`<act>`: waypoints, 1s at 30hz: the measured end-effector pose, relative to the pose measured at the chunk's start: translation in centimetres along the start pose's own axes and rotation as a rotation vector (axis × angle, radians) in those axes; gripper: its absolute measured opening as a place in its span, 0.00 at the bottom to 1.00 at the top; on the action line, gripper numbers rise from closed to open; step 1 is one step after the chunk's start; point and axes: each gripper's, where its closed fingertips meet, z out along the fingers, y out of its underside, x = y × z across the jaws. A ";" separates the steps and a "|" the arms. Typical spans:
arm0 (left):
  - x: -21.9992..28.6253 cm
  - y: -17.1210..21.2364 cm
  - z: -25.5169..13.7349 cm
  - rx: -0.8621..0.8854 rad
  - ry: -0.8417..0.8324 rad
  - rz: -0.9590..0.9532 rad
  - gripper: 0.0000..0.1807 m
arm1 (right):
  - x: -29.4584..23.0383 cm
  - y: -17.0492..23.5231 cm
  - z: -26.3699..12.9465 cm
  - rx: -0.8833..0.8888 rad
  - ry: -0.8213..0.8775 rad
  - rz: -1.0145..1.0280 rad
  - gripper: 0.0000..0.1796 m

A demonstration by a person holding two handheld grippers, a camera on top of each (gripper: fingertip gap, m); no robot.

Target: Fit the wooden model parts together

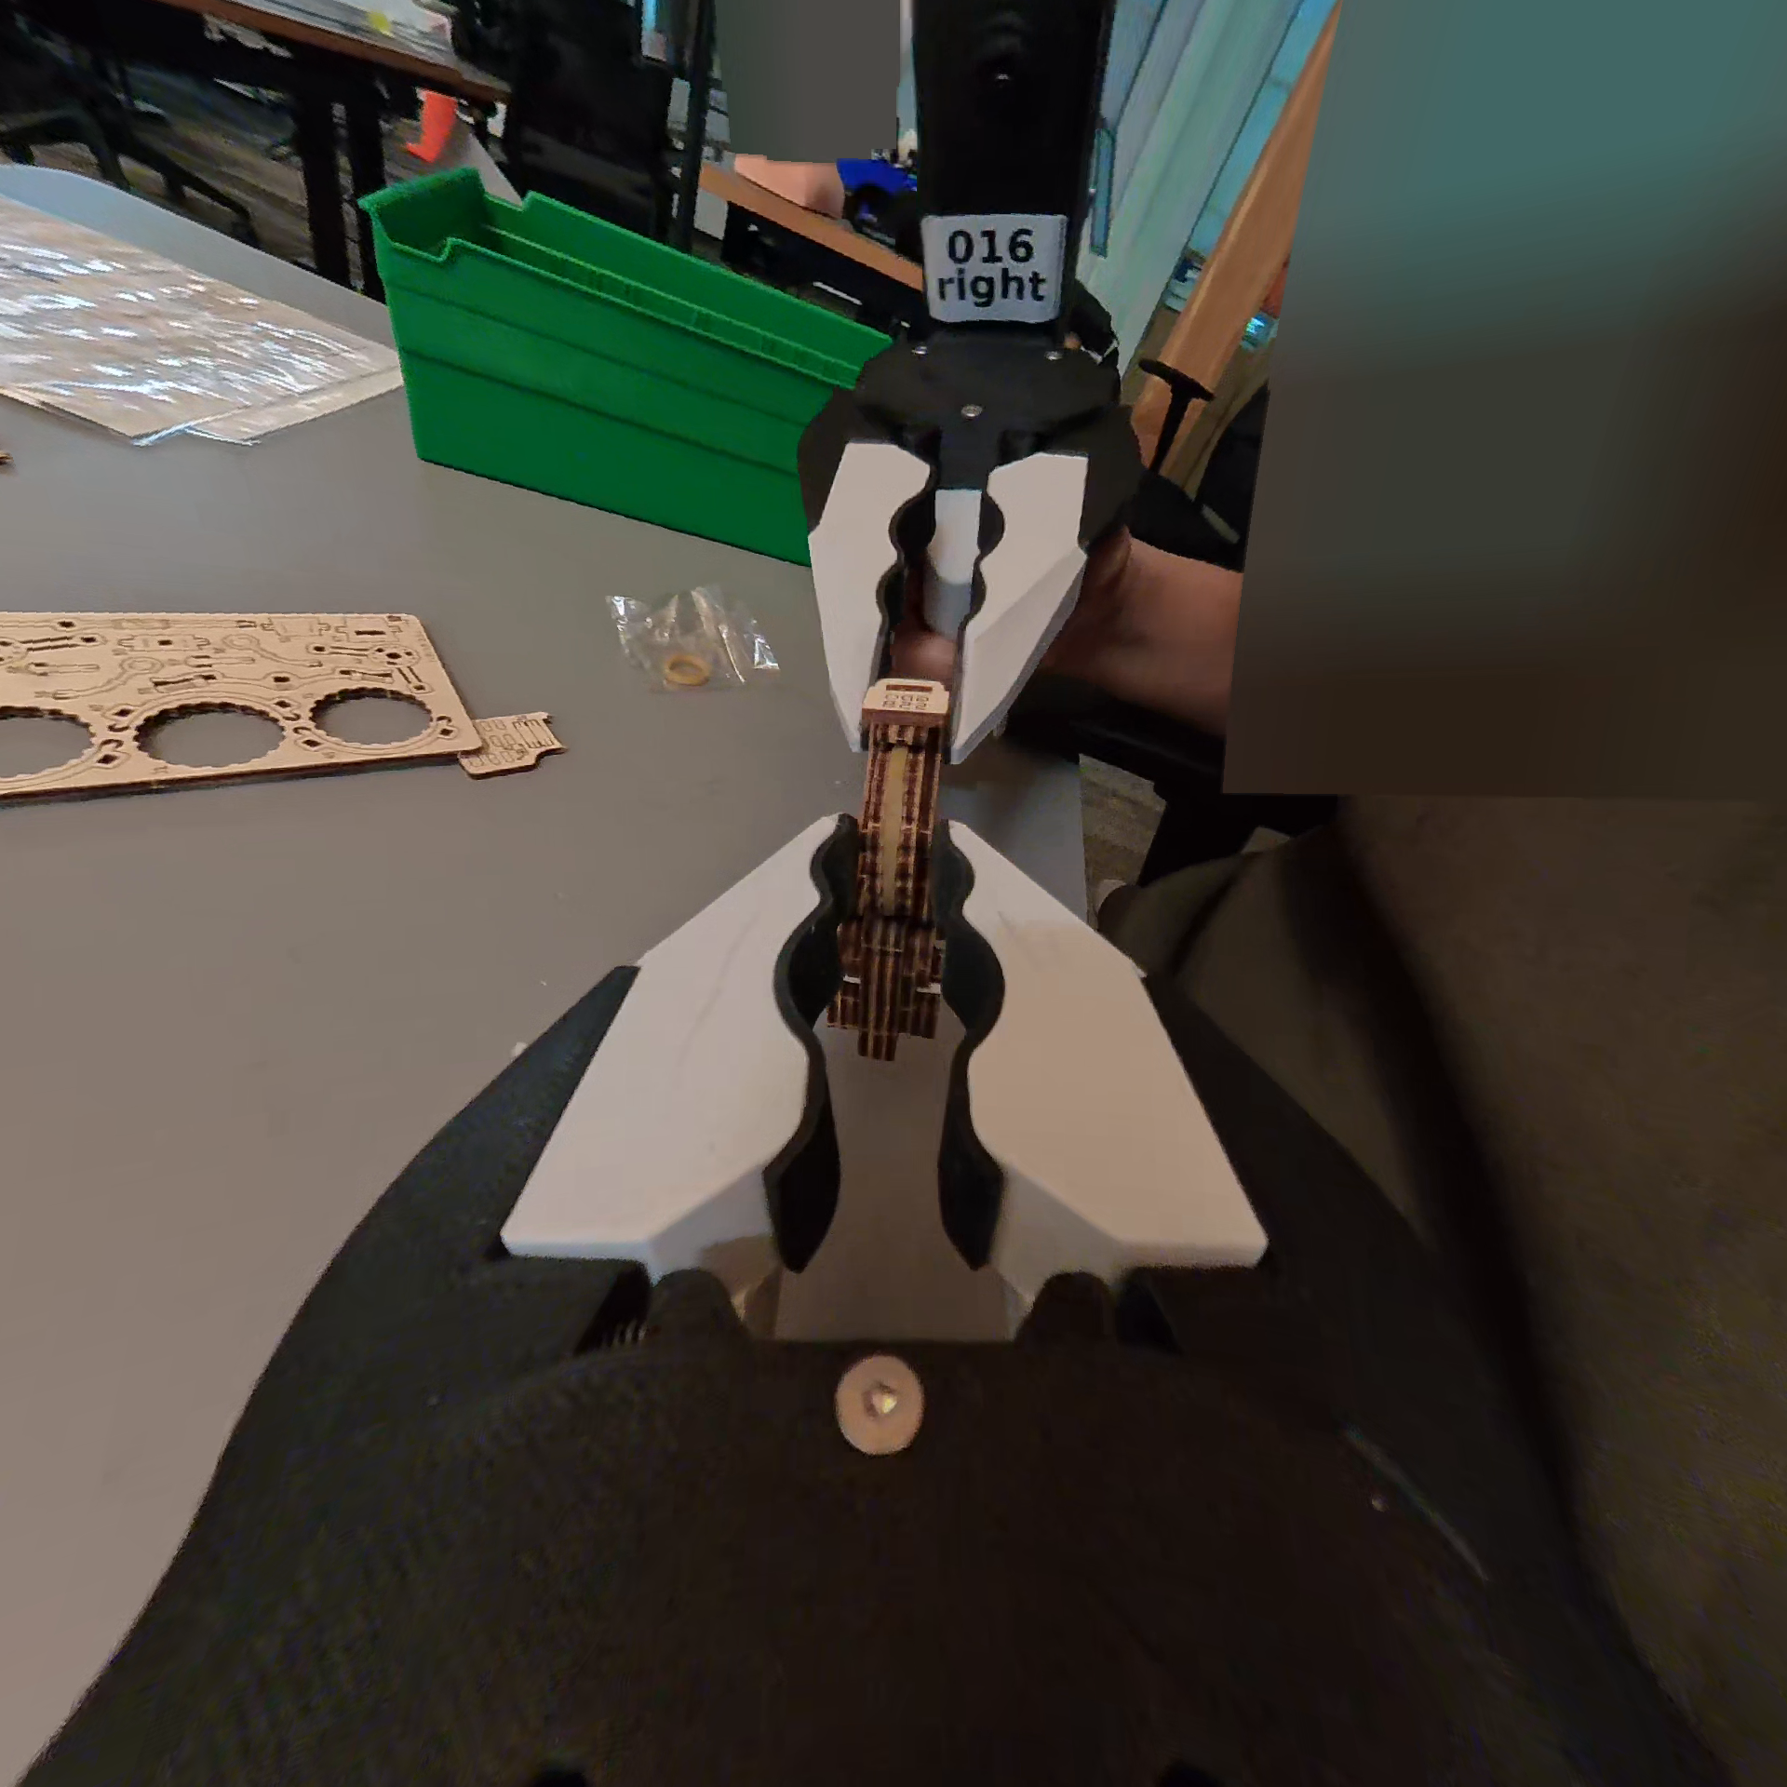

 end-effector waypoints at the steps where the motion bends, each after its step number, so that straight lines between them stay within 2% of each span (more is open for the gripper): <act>1: 0.1 0.1 0.0 -0.004 0.003 0.001 0.07 | -0.1 0.1 0.1 -0.005 -0.012 0.013 0.07; 14: 0.5 -0.1 0.0 0.008 0.021 0.005 0.07 | -0.7 0.2 0.0 -0.043 -0.017 -0.002 0.07; 20: 0.8 -1.0 -0.1 0.061 0.022 0.008 0.07 | -0.7 -0.5 -0.3 0.001 -0.021 -0.008 0.08; 24: 1.1 -0.6 0.0 0.051 0.024 0.023 0.15 | -0.3 -0.9 -0.5 0.036 -0.006 -0.006 0.07; 30: 0.7 -0.8 -0.2 0.076 0.016 0.008 0.12 | -0.3 -1.3 -0.7 0.075 -0.026 0.010 0.07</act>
